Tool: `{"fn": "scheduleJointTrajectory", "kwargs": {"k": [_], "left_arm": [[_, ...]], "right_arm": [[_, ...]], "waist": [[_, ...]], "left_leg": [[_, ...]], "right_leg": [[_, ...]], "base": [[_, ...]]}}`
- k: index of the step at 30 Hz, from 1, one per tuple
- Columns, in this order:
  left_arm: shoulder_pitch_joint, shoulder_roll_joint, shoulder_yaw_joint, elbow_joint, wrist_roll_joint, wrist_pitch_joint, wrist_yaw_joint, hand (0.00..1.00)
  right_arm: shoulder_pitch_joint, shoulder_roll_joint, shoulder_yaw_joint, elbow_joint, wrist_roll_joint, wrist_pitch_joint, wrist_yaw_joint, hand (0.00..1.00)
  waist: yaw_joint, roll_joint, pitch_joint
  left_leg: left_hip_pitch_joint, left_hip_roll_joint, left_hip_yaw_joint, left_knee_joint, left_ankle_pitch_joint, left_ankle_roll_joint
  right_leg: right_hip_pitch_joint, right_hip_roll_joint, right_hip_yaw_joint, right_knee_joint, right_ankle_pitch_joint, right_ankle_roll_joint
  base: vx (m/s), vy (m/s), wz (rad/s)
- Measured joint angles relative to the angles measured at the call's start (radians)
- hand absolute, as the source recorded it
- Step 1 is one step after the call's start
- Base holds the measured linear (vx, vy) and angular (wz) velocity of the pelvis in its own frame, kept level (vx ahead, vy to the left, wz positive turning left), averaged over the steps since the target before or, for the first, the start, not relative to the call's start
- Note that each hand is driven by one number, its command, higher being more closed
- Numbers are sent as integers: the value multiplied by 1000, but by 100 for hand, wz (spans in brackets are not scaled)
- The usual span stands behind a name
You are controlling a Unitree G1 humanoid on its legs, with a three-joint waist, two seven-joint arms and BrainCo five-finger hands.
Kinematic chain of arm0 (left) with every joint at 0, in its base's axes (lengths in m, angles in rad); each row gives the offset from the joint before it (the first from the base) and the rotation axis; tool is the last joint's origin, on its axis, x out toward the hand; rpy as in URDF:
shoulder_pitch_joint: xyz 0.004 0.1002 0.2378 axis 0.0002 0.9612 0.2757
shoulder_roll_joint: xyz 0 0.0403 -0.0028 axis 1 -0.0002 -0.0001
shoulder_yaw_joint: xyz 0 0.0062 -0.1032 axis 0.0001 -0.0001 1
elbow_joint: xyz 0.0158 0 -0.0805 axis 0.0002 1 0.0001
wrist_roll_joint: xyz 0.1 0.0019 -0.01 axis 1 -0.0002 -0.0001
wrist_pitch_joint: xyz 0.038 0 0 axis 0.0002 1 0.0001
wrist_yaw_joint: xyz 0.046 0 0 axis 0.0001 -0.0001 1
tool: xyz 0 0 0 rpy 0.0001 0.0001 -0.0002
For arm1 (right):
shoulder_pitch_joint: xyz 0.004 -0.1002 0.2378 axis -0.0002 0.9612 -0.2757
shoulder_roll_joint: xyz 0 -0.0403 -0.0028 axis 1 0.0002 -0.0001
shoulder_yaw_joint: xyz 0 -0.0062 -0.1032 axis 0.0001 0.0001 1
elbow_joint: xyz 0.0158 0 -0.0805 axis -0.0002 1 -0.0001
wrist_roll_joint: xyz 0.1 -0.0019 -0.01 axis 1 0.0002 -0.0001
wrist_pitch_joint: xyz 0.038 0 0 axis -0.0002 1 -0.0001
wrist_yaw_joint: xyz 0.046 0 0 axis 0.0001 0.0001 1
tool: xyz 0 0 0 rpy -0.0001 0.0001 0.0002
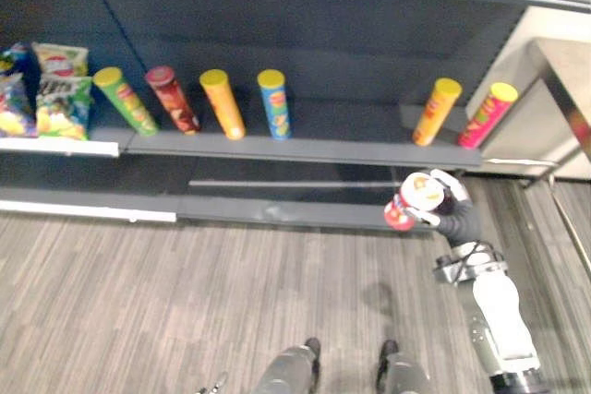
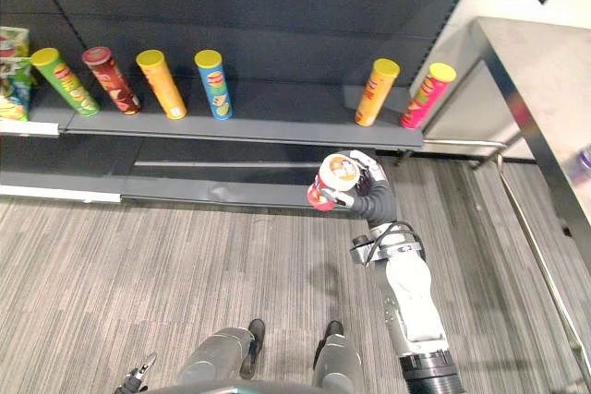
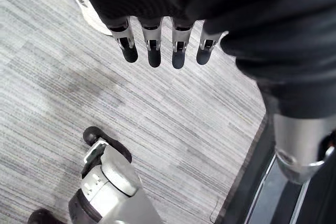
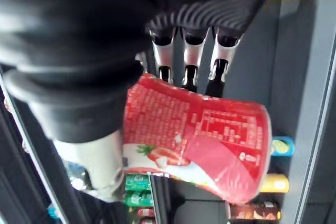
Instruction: Put the gum and the chips on the shelf.
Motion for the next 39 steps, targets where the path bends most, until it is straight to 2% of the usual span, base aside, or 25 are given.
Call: {"fn": "scheduleJointTrajectory", "kwargs": {"k": [1,4,7,9,18,20,23,24,26,27,29,30,32,34,36,37,38,39], "left_arm": [[-7,-11,1,12,0,1,-2,0],[-19,-26,1,14,0,3,-3,0],[-39,-35,0,10,5,3,-3,0],[-47,-36,0,8,8,3,-2,0],[-58,-30,-11,4,47,4,1,0],[-58,-23,-29,4,46,5,1,0],[-58,-26,-33,-9,41,2,0,0],[-56,-27,-41,-21,35,3,0,0],[-54,-22,-68,-26,17,7,-4,0],[-60,-15,-72,-32,0,11,-8,0],[-67,-8,-94,-36,-1,15,-14,0],[-67,-7,-108,-37,0,15,-15,0],[-65,-7,-117,-42,2,14,-15,0],[-54,-15,-140,-40,9,15,-15,0],[-56,-17,-138,-28,15,15,-13,0],[-53,-9,-136,-23,31,15,-11,0],[-56,0,-138,-24,40,15,-9,0],[-56,12,-138,-23,42,15,-6,0]], "right_arm": [[4,4,2,0,32,0,1,100],[14,8,-6,1,61,0,-1,100],[29,19,-11,2,62,0,-1,100],[41,32,-10,3,61,0,-1,100],[80,56,-14,67,9,2,-14,100],[99,56,-16,85,9,4,-21,100],[134,56,-14,90,9,5,-24,100],[143,57,-13,91,9,6,-24,100],[150,57,-16,93,9,6,-24,100],[153,64,-26,97,8,6,-30,100],[153,75,-54,107,8,6,-48,100],[152,72,-69,116,8,6,-52,100],[153,71,-82,125,7,7,-59,100],[128,63,-90,125,6,7,-75,100],[101,66,-87,127,-21,7,-83,100],[91,69,-82,127,-30,8,-87,100],[82,75,-77,127,-32,9,-87,100],[83,78,-75,127,-32,9,-87,100]], "waist": [[-2,1,1],[-8,-2,3],[-27,-2,2],[-29,-3,2],[-40,-4,-1],[-58,-4,-1],[-55,-3,0],[-51,0,2],[-49,6,4],[-51,-8,11],[-54,-10,13],[-54,-4,13],[-54,0,14],[-50,30,5],[-45,39,-3],[-33,21,-8],[-25,-12,-15],[-29,-35,-30]], "left_leg": [[-5,29,0,-10,-5,-8],[2,61,-4,-48,10,-32],[13,65,-26,-108,39,-51],[29,66,-24,-140,51,-54],[94,59,-24,-228,79,-48],[106,41,-39,-193,79,-48],[54,34,17,-26,79,-49],[23,44,52,70,79,-49],[0,70,101,148,85,-55],[-33,73,116,186,101,-65],[-72,91,130,152,76,-51],[-90,105,138,73,79,-52],[-92,120,136,-91,116,-71],[-82,175,129,-253,164,-96],[-66,185,149,-250,232,-124],[-67,170,164,-226,239,-114],[-70,152,204,-187,207,-84],[-77,132,227,-157,172,-69]], "right_leg": [[-1,18,-25,-2,-10,-17],[-1,38,-53,0,-23,-38],[0,39,-80,-9,-27,-44],[9,39,-80,-23,-27,-44],[37,29,-80,-32,-36,-47],[56,11,-101,2,-81,-42],[102,0,-131,20,-117,-50],[122,0,-139,28,-136,-53],[149,6,-158,43,-168,-66],[164,0,-167,35,-175,-74],[171,-3,-182,15,-178,-70],[172,-6,-182,4,-178,-70],[172,-17,-179,-2,-178,-70],[175,6,-148,-20,-178,-69],[180,8,-99,-36,-181,-62],[179,-3,-66,-53,-179,-60],[192,-28,-31,-87,-171,-49],[202,-46,-14,-109,-143,-29]], "base": [[114,-157,17],[130,-198,16],[100,-121,26],[69,-55,5],[26,-7,3],[75,-29,40],[14,-26,41],[-24,-17,20],[-36,-42,28],[-34,-68,40],[-14,-36,30],[46,51,7],[100,113,-4],[198,218,-38],[250,262,-61],[392,350,-81],[341,267,-68],[369,258,-52]]}}
